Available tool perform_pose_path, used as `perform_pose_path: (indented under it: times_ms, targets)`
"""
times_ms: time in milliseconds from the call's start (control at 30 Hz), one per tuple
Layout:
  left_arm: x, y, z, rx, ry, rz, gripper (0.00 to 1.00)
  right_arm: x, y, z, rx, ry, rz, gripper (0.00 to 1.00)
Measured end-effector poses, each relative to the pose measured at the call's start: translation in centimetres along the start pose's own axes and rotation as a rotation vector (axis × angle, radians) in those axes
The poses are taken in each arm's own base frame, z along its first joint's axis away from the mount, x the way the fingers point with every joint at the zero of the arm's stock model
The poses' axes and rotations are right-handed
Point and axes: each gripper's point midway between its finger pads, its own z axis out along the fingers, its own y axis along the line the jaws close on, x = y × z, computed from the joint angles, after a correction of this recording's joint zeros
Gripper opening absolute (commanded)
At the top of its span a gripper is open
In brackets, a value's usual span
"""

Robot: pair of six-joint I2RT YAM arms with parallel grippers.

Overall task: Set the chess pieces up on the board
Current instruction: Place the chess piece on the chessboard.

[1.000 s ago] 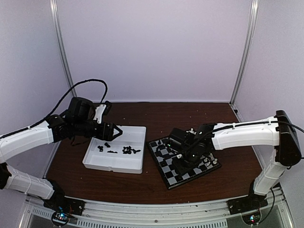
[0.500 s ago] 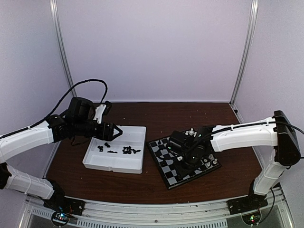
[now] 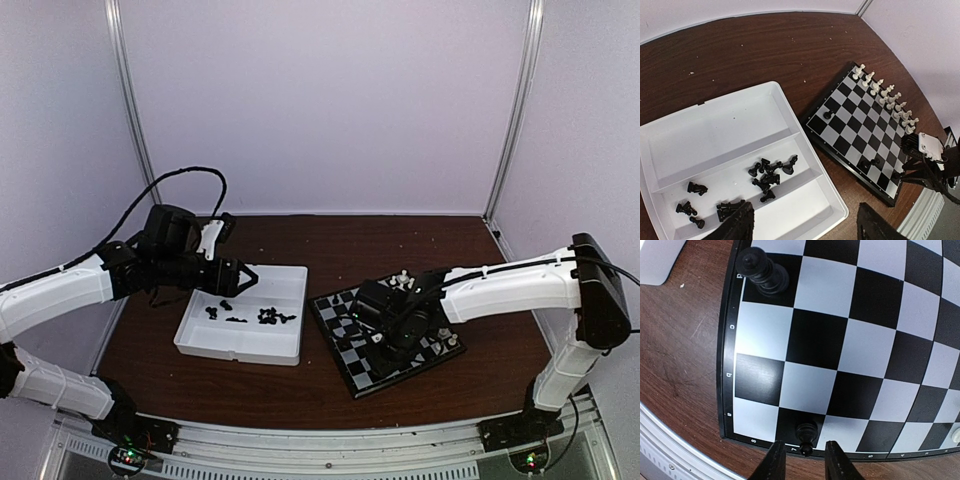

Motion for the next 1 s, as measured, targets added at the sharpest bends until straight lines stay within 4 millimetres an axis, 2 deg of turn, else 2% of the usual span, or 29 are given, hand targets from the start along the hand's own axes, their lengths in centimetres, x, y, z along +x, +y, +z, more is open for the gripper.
perform_pose_path:
  times_ms: [367,800,1000]
  targets:
    - [0.01,0.00,0.00,0.000,0.000,0.000,0.70,0.41,-0.01,0.78,0.000,0.017,-0.001,0.24]
    - [0.02,0.01,0.02,0.000,0.001,-0.001,0.70,0.37,0.01,0.96,0.001,0.017,-0.002,0.05]
    - [0.05,0.03,0.06,-0.001,0.003,-0.001,0.70,0.31,-0.20,0.92,0.014,0.013,-0.006,0.00]
